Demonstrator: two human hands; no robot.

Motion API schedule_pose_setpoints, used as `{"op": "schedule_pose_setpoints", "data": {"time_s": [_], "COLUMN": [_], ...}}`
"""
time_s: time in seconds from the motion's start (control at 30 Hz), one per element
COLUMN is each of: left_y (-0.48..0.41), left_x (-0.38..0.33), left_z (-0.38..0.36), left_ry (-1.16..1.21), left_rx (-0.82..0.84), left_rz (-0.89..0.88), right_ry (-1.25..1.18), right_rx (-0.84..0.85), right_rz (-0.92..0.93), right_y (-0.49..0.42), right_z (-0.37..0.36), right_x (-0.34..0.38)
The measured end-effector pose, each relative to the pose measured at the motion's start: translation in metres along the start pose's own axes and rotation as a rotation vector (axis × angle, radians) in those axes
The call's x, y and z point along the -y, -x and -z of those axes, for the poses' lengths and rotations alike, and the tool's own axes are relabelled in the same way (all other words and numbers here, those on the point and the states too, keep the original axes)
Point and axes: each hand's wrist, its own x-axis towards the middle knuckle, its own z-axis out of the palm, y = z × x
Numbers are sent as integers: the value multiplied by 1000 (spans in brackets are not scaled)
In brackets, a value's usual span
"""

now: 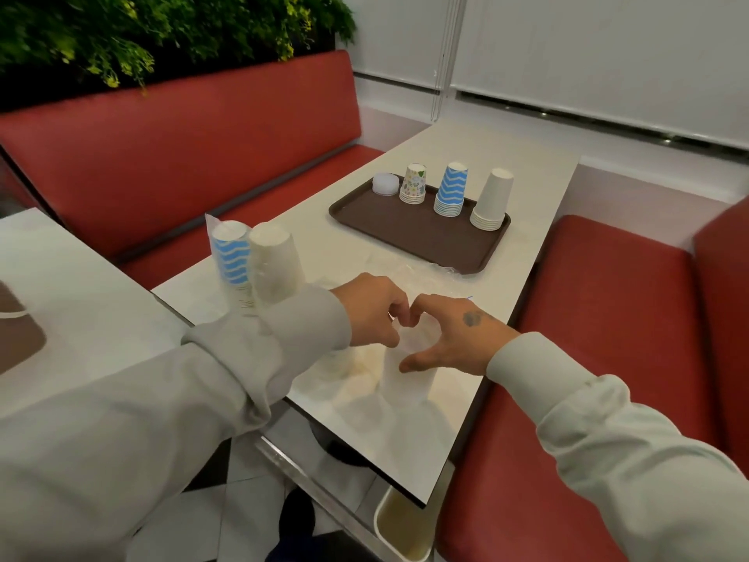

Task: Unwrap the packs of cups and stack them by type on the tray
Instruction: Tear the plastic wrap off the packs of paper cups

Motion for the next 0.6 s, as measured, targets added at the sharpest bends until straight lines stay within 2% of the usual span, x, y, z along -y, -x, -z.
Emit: {"op": "schedule_pose_setpoints", "data": {"time_s": [0.13, 0.47, 0.6], "left_y": [6, 50, 65], "left_x": [2, 41, 68], "left_z": [3, 42, 42], "left_ry": [9, 304, 336], "left_rx": [-44, -353, -431], "left_rz": [14, 71, 118], "right_ry": [-15, -196, -192], "right_rx": [24, -212, -235], "right_rz": [-33, 102, 146], "right_y": [3, -10, -20], "right_z": [3, 19, 11], "right_x": [-1, 28, 50]}}
